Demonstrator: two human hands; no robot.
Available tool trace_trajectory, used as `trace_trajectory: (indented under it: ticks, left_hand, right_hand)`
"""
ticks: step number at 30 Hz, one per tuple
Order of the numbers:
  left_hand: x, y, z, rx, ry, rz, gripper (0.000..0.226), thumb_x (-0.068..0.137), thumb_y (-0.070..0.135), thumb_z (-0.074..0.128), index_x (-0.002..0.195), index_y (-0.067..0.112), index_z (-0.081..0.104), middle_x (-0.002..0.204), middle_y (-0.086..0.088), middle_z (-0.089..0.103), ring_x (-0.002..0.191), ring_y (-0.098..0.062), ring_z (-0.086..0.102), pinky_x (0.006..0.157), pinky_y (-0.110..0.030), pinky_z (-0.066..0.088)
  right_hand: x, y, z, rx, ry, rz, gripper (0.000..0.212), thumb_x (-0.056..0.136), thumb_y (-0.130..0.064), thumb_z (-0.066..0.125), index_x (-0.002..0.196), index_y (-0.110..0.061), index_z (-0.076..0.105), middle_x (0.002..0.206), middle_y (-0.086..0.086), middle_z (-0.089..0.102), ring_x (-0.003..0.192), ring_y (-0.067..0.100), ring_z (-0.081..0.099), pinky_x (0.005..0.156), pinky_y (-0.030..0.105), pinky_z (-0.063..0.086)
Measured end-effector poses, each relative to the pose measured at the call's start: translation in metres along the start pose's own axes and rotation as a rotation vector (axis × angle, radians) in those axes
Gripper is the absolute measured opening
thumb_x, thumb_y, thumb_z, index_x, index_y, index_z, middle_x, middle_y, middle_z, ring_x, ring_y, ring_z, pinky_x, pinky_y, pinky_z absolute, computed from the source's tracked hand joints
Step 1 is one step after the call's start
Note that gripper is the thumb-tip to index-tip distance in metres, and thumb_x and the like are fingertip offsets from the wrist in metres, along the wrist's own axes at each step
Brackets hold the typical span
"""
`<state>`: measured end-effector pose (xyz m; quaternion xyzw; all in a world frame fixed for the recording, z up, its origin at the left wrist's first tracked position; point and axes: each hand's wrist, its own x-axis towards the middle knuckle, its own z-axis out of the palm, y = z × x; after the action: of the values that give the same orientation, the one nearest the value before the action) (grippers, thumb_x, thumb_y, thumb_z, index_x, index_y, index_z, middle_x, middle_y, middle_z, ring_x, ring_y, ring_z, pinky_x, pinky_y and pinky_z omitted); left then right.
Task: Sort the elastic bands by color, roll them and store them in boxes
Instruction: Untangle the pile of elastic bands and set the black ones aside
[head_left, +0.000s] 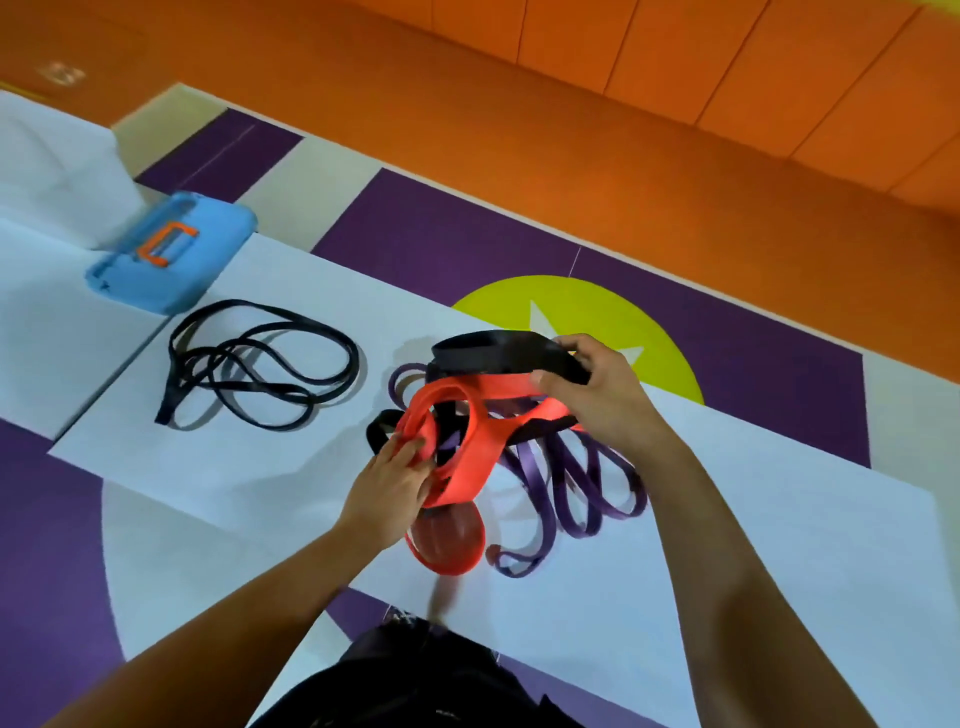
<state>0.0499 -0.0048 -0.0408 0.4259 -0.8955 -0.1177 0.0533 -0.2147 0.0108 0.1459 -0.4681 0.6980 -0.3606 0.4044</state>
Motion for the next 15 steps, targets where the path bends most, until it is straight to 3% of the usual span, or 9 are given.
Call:
trace_trajectory:
  ticks: [3, 6, 10, 13, 15]
  left_hand:
    - [0.013, -0.001, -0.014, 0.014, 0.046, -0.011, 0.024, 0.089, 0.015, 0.071, 0.112, 0.01, 0.071, 0.131, -0.01, 0.064, 0.122, -0.039, 0.061, 0.093, -0.048, 0.058]
    - [0.021, 0.0, -0.027, 0.073, 0.021, -0.048, 0.027, 0.079, 0.006, 0.08, 0.106, 0.006, 0.073, 0.128, -0.012, 0.067, 0.111, -0.041, 0.066, 0.082, -0.049, 0.062]
    - [0.014, -0.005, -0.037, 0.084, -0.025, -0.109, 0.021, 0.078, 0.011, 0.083, 0.097, 0.01, 0.073, 0.121, -0.008, 0.071, 0.102, -0.047, 0.067, 0.07, -0.05, 0.062]
    - [0.019, -0.013, -0.047, 0.081, -0.034, -0.199, 0.019, 0.091, 0.022, 0.068, 0.104, 0.01, 0.073, 0.119, -0.008, 0.072, 0.109, -0.044, 0.064, 0.082, -0.051, 0.056]
    - [0.022, -0.017, -0.055, 0.082, -0.071, -0.227, 0.035, 0.095, 0.034, 0.05, 0.113, 0.011, 0.07, 0.123, -0.007, 0.07, 0.116, -0.038, 0.06, 0.094, -0.05, 0.051]
  right_hand:
    - [-0.011, -0.036, -0.011, 0.194, 0.148, -0.126, 0.022, 0.09, -0.012, 0.076, 0.111, -0.015, 0.068, 0.074, -0.017, 0.068, 0.061, -0.001, 0.057, 0.065, 0.017, 0.044]
    - [-0.011, -0.057, -0.022, 0.218, 0.244, -0.13, 0.016, 0.091, -0.015, 0.076, 0.103, -0.021, 0.068, 0.058, -0.019, 0.061, 0.048, 0.001, 0.048, 0.057, 0.022, 0.04]
    - [-0.019, -0.073, -0.042, 0.187, 0.26, -0.171, 0.015, 0.089, -0.017, 0.078, 0.103, -0.018, 0.071, 0.055, -0.015, 0.058, 0.046, 0.011, 0.044, 0.049, 0.023, 0.039]
    - [-0.03, -0.091, -0.06, 0.329, 0.358, -0.226, 0.021, 0.09, -0.015, 0.077, 0.109, -0.008, 0.07, 0.054, -0.01, 0.056, 0.041, 0.013, 0.042, 0.044, 0.022, 0.035]
    - [-0.032, -0.105, -0.068, 0.318, 0.373, -0.205, 0.022, 0.089, -0.016, 0.078, 0.106, -0.006, 0.069, 0.053, -0.01, 0.057, 0.037, 0.012, 0.042, 0.041, 0.021, 0.034]
